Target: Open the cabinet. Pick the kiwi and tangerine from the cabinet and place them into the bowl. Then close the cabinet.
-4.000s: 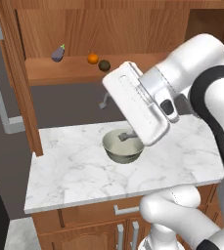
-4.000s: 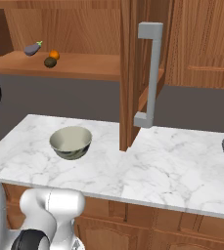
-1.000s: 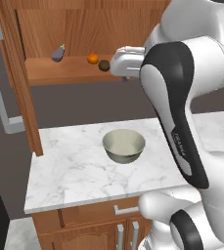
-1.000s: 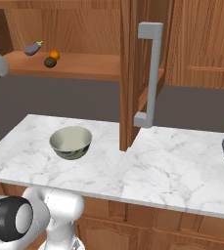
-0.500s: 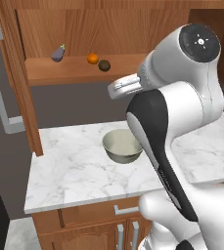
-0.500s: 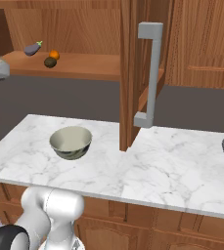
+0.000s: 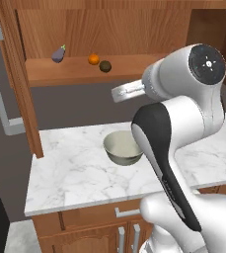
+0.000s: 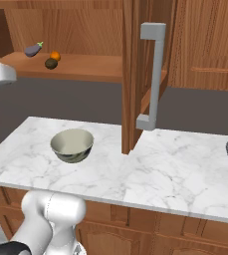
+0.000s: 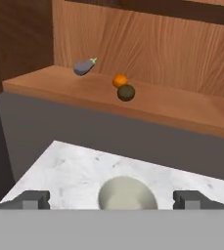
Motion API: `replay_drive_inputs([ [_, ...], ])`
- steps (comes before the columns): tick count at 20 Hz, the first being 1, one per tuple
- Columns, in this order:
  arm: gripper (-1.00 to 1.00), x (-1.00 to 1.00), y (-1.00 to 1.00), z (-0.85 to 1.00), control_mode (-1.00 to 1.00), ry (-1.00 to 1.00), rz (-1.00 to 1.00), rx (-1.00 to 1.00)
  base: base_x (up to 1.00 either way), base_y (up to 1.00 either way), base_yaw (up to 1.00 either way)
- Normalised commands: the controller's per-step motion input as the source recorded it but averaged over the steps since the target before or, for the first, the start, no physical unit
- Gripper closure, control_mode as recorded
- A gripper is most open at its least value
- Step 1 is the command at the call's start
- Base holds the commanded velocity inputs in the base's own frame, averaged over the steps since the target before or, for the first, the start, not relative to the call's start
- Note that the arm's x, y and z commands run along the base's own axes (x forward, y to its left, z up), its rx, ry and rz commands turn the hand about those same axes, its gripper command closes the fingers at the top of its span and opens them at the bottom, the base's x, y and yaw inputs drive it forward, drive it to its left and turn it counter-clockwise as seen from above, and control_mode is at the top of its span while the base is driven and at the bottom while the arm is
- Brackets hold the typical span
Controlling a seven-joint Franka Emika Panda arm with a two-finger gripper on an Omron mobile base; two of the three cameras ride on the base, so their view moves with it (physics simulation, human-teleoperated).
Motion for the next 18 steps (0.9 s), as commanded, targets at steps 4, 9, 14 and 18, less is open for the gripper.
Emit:
replay_drive_inputs([
  [4, -1.00, 0.17, -0.05, 0.44, -1.00, -0.04, -0.03, 0.14, 0.00, 0.00, 0.00],
  [9, -1.00, 0.17, -0.02, 0.50, -1.00, -0.03, -0.04, 0.16, 0.00, 0.00, 0.00],
  [14, -1.00, 0.39, 0.00, 0.06, -1.00, -0.05, -0.01, 0.01, 0.00, 0.00, 0.00],
  [18, -1.00, 0.38, 0.00, -0.14, -1.00, 0.00, 0.00, 0.00, 0.00, 0.00, 0.00],
])
